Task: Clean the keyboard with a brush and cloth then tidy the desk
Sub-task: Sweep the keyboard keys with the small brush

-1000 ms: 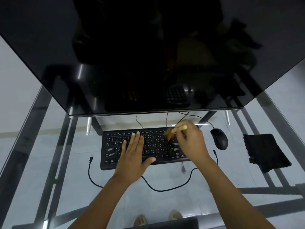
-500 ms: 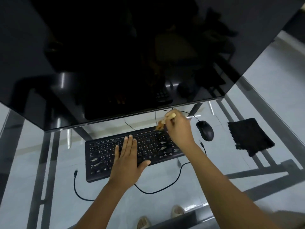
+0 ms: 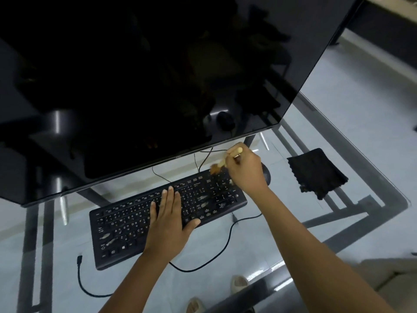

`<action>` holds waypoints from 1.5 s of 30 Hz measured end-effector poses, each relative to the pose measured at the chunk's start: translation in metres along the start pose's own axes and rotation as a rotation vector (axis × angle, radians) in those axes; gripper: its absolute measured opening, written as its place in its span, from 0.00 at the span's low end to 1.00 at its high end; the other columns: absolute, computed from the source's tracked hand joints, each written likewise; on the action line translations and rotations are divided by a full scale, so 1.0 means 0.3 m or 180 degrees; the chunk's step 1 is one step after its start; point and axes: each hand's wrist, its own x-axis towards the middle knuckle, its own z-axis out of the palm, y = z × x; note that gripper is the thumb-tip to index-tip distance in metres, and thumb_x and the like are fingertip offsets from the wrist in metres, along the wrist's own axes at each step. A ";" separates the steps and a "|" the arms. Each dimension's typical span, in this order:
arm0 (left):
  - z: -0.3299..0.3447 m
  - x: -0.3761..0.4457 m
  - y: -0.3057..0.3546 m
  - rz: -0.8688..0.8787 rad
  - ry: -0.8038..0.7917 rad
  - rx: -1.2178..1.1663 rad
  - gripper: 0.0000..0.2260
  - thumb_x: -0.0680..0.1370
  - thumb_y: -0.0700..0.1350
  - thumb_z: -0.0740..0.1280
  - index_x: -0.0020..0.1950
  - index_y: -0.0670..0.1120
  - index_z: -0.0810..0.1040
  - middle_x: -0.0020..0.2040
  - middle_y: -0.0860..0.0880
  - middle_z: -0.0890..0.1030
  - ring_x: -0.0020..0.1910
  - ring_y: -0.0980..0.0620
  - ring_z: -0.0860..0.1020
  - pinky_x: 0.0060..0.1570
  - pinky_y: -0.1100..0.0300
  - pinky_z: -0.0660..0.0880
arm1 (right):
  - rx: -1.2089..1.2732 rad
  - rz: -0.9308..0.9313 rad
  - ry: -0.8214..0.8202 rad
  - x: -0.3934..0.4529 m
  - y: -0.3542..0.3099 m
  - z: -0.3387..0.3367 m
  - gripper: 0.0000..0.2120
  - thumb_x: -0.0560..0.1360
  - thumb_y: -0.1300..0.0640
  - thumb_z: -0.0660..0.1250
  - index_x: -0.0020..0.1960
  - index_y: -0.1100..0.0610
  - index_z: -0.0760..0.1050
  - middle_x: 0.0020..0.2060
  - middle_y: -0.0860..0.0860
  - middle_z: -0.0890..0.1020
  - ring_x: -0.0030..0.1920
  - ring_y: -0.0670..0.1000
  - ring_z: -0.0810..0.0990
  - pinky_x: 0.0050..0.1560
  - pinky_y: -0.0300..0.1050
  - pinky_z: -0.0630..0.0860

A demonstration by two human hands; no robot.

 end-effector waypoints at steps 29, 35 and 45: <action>-0.023 -0.040 -0.082 0.0065 0.0293 -0.0315 0.43 0.72 0.72 0.43 0.78 0.45 0.45 0.78 0.51 0.42 0.76 0.56 0.36 0.74 0.51 0.36 | 0.0498 -0.0032 -0.0320 -0.016 -0.056 0.016 0.05 0.78 0.60 0.65 0.44 0.54 0.74 0.34 0.49 0.83 0.35 0.44 0.82 0.39 0.36 0.79; -0.053 -0.139 -0.190 -0.0407 0.0765 -0.0664 0.42 0.73 0.70 0.50 0.78 0.44 0.51 0.79 0.51 0.48 0.76 0.58 0.39 0.75 0.49 0.40 | 0.0581 -0.0192 -0.0449 -0.053 -0.107 0.103 0.04 0.79 0.64 0.63 0.45 0.61 0.75 0.32 0.43 0.80 0.31 0.36 0.79 0.34 0.27 0.72; -0.033 -0.201 -0.242 -0.0451 0.0646 -0.0466 0.42 0.73 0.72 0.47 0.77 0.44 0.54 0.79 0.50 0.49 0.77 0.56 0.41 0.75 0.49 0.42 | 0.0454 -0.0380 -0.1355 -0.078 -0.180 0.166 0.03 0.78 0.62 0.64 0.46 0.60 0.76 0.34 0.48 0.83 0.32 0.39 0.82 0.35 0.30 0.75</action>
